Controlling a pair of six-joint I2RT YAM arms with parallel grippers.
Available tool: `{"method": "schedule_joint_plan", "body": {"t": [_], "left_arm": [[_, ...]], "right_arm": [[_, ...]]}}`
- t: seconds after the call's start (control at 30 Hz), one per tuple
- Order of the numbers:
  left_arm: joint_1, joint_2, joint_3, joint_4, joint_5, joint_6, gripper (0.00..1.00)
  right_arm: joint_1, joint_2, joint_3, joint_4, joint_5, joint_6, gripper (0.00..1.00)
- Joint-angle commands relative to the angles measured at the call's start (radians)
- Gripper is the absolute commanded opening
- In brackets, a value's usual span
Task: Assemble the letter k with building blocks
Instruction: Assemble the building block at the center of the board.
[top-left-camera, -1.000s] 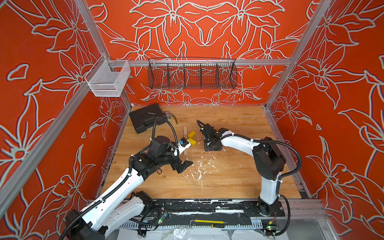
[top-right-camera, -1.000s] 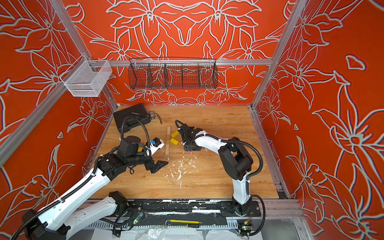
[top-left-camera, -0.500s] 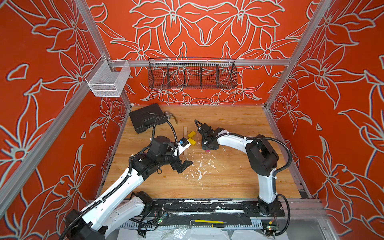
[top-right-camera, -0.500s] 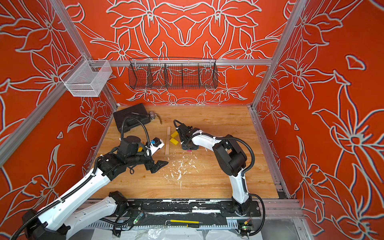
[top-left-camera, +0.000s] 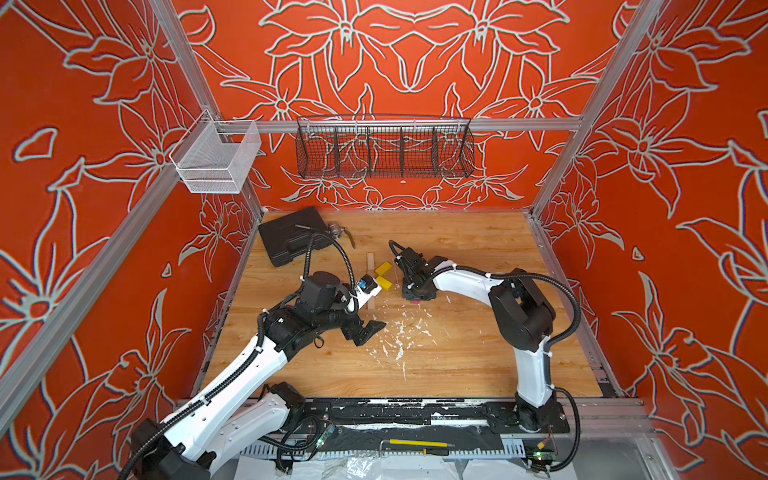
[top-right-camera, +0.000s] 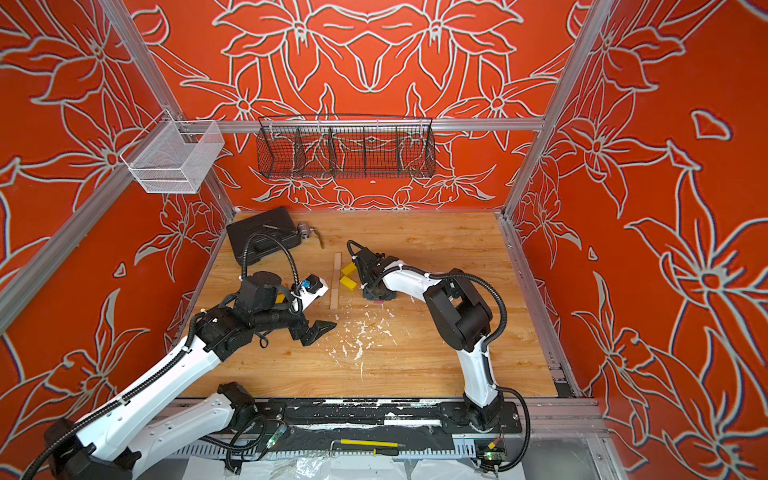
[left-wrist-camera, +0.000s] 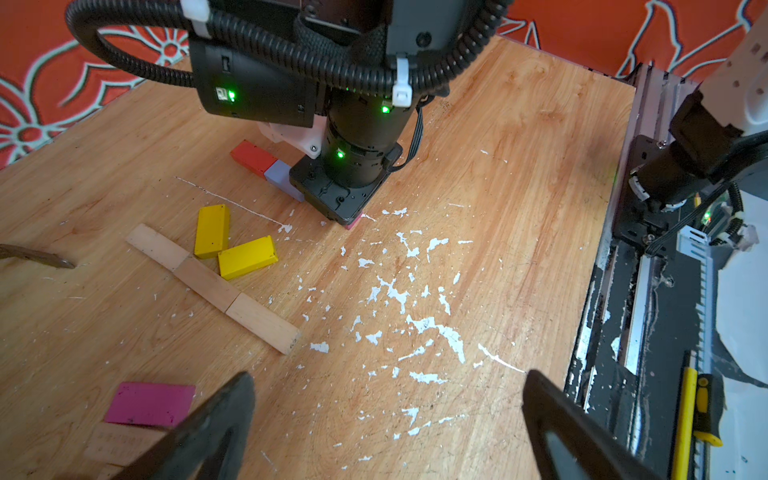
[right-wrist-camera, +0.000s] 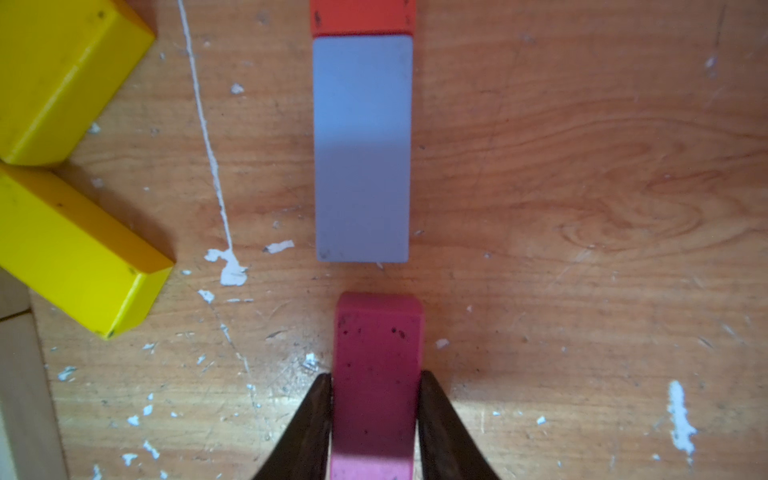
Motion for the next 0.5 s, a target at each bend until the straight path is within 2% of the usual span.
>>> {"method": "schedule_joint_plan", "body": {"t": [0.0,0.47], "left_arm": [[0.010,0.004,0.000,0.008,0.002,0.009,0.98],[0.024,0.015,0.003,0.015,0.023,-0.001,0.98]], "right_arm": [[-0.001,0.024,0.018,-0.002,0.013,0.030,0.34],[-0.006,0.044,0.053,-0.012,0.022,0.021,0.32]]}}
